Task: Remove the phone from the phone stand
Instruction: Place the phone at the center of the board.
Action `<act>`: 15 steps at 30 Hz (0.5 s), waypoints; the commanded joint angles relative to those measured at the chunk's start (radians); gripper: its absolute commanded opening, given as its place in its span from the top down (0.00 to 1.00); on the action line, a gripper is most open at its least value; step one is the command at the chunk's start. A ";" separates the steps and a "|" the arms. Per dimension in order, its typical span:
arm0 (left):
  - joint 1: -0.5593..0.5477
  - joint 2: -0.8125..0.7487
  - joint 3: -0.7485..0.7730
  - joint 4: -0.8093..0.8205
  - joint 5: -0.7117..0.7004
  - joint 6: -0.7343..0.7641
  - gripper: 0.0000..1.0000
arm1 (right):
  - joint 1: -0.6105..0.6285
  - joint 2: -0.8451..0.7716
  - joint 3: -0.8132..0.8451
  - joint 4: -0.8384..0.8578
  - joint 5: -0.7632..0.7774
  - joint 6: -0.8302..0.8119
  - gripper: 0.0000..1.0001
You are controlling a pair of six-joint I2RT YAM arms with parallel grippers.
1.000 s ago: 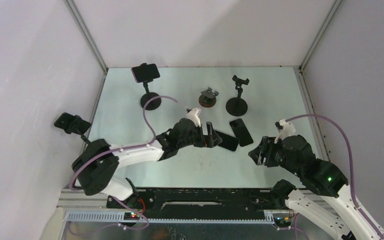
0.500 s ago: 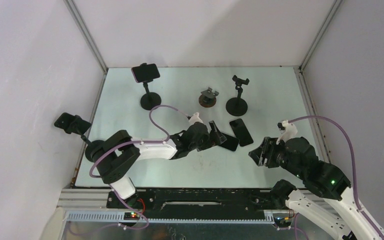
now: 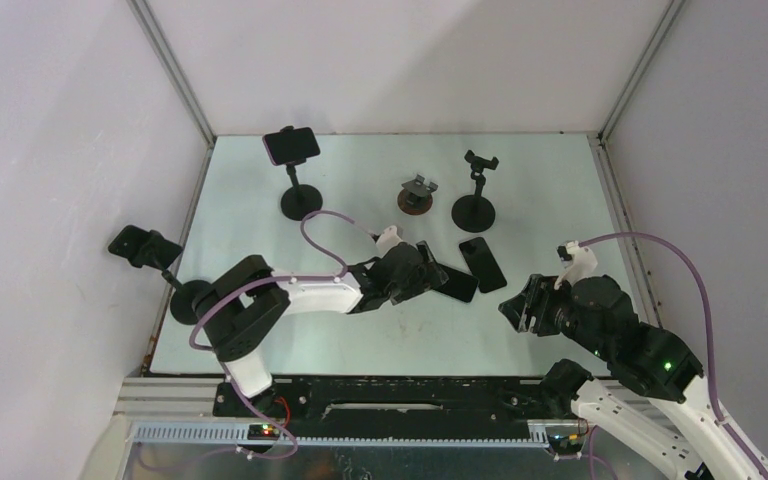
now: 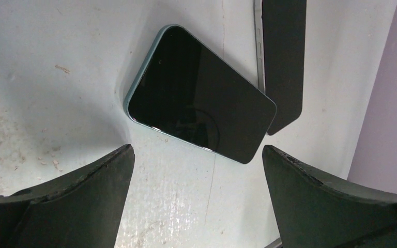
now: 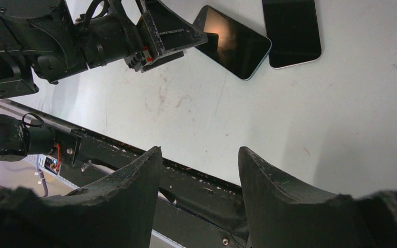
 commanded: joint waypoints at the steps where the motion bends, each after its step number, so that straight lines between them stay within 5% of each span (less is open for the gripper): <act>1: 0.005 0.034 0.040 -0.016 -0.055 -0.022 0.00 | 0.005 -0.003 0.004 0.011 0.025 0.007 0.41; 15: 0.125 0.123 0.039 0.140 0.049 -0.015 0.00 | 0.007 -0.036 0.004 0.001 0.019 0.019 0.41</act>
